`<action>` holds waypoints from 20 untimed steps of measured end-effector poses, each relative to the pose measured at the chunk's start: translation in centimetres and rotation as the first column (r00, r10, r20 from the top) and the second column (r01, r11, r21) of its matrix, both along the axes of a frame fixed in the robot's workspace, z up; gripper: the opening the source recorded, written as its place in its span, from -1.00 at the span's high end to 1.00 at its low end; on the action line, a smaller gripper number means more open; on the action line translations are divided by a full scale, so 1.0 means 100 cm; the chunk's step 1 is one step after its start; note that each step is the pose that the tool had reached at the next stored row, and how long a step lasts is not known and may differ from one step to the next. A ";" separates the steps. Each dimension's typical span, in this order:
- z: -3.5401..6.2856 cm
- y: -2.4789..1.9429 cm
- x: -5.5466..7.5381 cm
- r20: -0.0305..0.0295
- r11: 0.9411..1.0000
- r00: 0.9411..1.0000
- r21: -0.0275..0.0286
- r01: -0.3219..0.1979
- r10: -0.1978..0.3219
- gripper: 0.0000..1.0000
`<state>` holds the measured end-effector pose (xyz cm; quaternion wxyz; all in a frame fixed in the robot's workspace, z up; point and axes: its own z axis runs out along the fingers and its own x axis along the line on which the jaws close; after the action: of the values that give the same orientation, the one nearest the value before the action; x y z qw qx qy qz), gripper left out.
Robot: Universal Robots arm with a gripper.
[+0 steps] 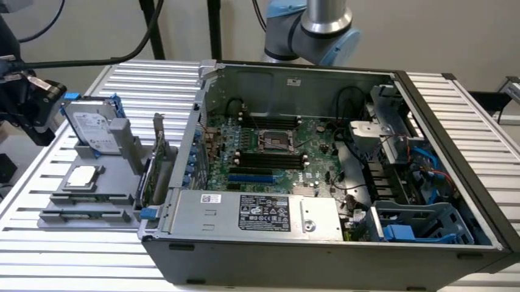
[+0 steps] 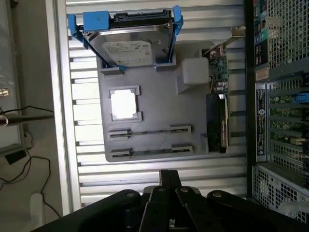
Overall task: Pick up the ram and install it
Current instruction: 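Reach for the ram, then pick up the ram and move it above insertion slot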
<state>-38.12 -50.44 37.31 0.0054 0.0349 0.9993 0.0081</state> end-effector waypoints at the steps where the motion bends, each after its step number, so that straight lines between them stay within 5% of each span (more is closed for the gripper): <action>1: 0.0001 0.0000 -0.001 -0.001 1.000 1.000 -0.001 -0.003 0.003 0.79; 8: -0.0007 -0.0001 -0.006 -0.001 0.998 0.998 -0.004 -0.061 0.061 0.79; 20: -0.0007 -0.0001 -0.006 -0.001 0.998 0.998 -0.004 -0.062 0.062 0.79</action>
<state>-38.69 -50.45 37.24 0.0049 0.0039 1.0000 0.0061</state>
